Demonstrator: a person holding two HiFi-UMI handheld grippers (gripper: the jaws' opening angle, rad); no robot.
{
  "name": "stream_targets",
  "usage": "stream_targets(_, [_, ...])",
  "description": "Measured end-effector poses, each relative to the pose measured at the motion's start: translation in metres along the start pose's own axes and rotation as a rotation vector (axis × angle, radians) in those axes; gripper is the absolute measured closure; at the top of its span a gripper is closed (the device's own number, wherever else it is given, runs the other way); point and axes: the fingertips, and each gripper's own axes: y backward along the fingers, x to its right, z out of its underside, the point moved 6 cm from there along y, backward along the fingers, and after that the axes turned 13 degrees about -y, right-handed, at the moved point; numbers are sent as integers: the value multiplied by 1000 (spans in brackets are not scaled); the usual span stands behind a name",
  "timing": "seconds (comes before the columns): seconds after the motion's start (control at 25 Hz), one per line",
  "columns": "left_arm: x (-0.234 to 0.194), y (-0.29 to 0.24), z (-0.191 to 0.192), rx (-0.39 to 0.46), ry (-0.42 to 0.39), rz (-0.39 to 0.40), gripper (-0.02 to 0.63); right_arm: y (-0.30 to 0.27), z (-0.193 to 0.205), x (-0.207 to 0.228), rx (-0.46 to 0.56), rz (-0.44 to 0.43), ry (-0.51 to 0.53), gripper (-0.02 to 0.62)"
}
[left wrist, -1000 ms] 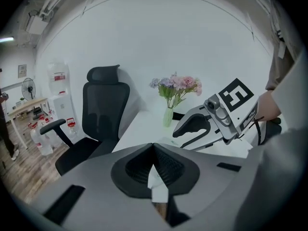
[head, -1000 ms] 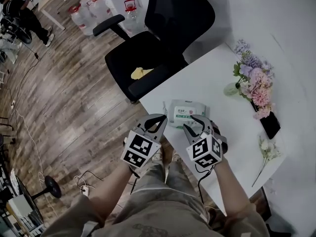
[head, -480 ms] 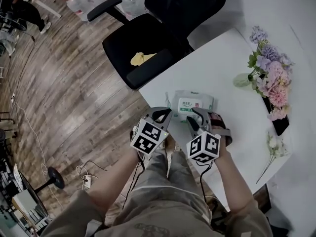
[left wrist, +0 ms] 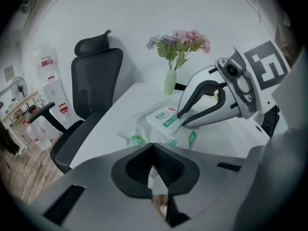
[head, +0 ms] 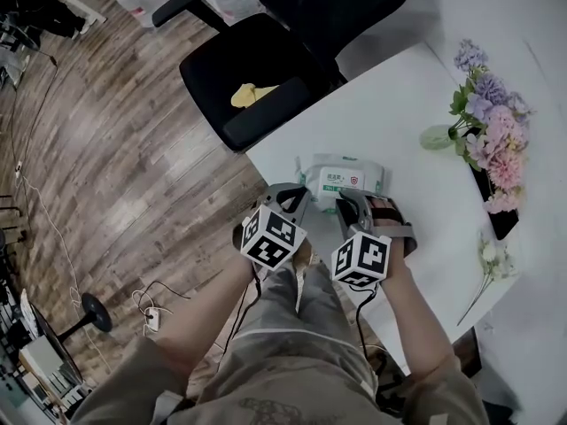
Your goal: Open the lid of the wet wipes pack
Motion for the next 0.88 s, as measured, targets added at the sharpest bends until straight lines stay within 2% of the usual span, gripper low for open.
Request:
stream_targets(0.2, [2, -2, 2, -4, -21, -16, 591, 10, -9, 5, 0, -23, -11, 547])
stream_targets(0.4, [2, -3, 2, -5, -12, -17, 591, 24, -26, 37, 70, 27, -40, 558])
stream_targets(0.64, [1, -2, 4, 17, 16, -4, 591, 9, -35, 73, 107, 70, -72, 555])
stream_targets(0.88, [2, -2, 4, 50, 34, -20, 591, -14, -31, 97, 117, 47, -137, 551])
